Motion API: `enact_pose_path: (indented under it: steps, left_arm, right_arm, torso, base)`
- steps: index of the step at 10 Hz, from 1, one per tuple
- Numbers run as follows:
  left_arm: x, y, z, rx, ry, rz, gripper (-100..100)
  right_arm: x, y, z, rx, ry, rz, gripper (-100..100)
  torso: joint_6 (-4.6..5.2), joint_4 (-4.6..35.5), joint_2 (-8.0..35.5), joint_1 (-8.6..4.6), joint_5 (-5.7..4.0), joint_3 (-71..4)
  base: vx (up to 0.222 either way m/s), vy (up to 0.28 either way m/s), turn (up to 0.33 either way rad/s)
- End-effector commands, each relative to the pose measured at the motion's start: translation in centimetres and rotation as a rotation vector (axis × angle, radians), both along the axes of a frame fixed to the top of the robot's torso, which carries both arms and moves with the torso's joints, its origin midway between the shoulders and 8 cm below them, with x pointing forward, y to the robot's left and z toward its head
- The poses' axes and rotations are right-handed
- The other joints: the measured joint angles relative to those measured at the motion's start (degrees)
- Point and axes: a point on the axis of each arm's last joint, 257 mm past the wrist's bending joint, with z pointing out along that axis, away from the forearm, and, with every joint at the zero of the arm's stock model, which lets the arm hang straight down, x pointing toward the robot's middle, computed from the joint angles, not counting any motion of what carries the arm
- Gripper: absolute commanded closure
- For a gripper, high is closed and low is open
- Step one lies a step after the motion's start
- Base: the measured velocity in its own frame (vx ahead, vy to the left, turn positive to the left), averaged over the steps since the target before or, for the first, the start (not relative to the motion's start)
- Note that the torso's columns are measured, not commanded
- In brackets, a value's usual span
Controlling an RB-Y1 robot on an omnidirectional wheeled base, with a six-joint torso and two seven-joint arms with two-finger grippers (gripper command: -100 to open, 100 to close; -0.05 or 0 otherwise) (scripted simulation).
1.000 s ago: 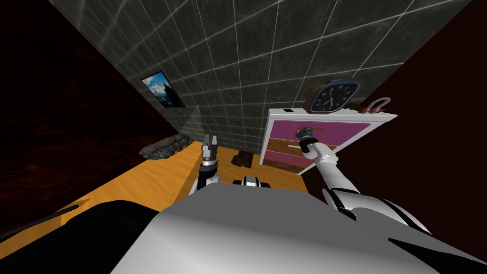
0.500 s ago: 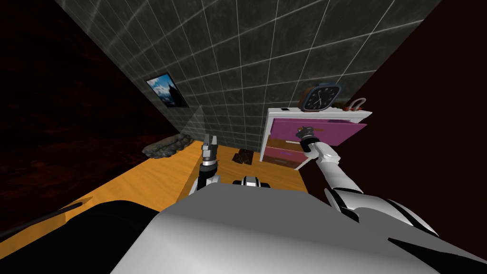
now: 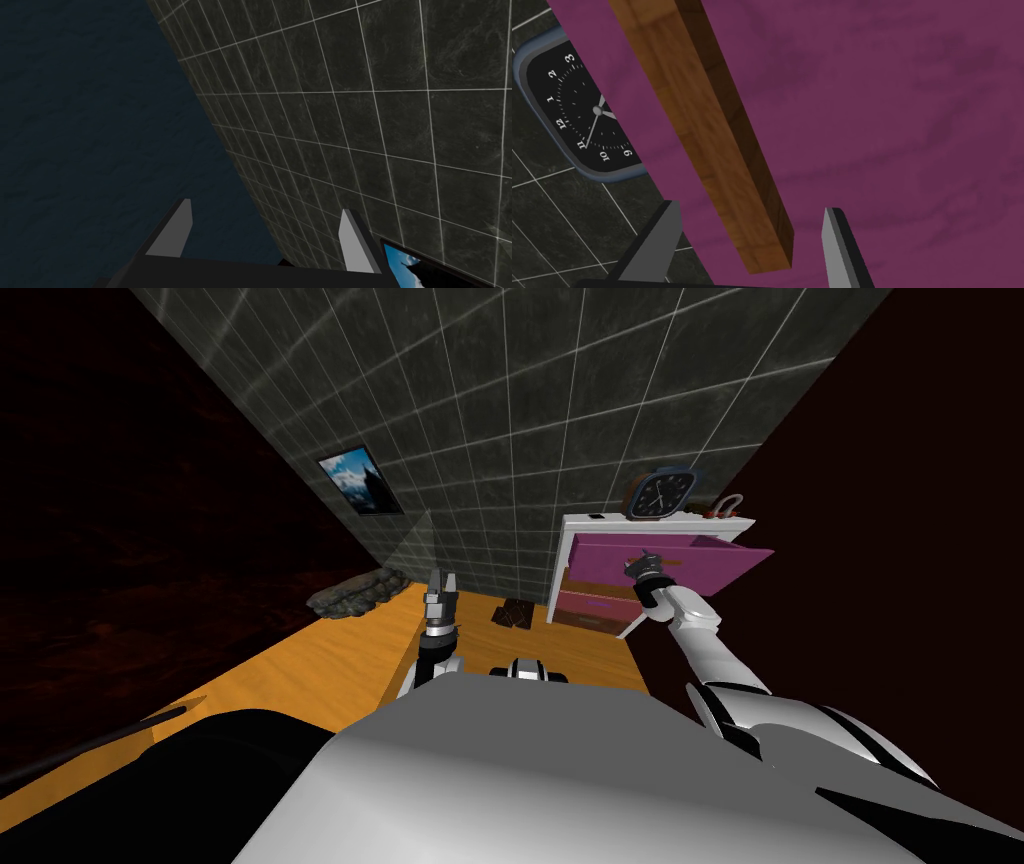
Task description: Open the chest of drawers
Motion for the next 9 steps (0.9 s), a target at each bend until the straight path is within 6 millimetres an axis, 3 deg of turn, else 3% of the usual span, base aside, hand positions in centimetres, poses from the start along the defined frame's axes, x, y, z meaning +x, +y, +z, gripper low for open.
enact_pose_path:
  steps: [1,8,9]
  left_arm:
    - [0.0,0.0,0.0,0.000,0.000,0.000,0]
    - [0.0,0.0,0.0,0.000,0.000,0.000,0]
    - [0.0,0.0,0.0,0.000,0.000,0.000,0]
  right_arm:
    - [0.3,-1.3,1.1,0.000,0.001,-0.005,-100]
    - [0.3,-7.0,5.3,-0.002,-0.002,-0.048,-100]
    - [0.3,-7.0,5.3,-0.002,-0.002,-0.048,-100]
  torso:
    - [-0.08,-0.09,-0.28,-0.06,-0.01,-0.19]
    - [0.08,0.20,0.38,0.07,0.11,0.22]
    - [0.11,0.30,0.43,0.10,0.19,0.25]
  base:
    - [-0.003,0.031,0.048]
    - [-0.023,0.043,0.051]
    - [-0.021,0.033,0.007]
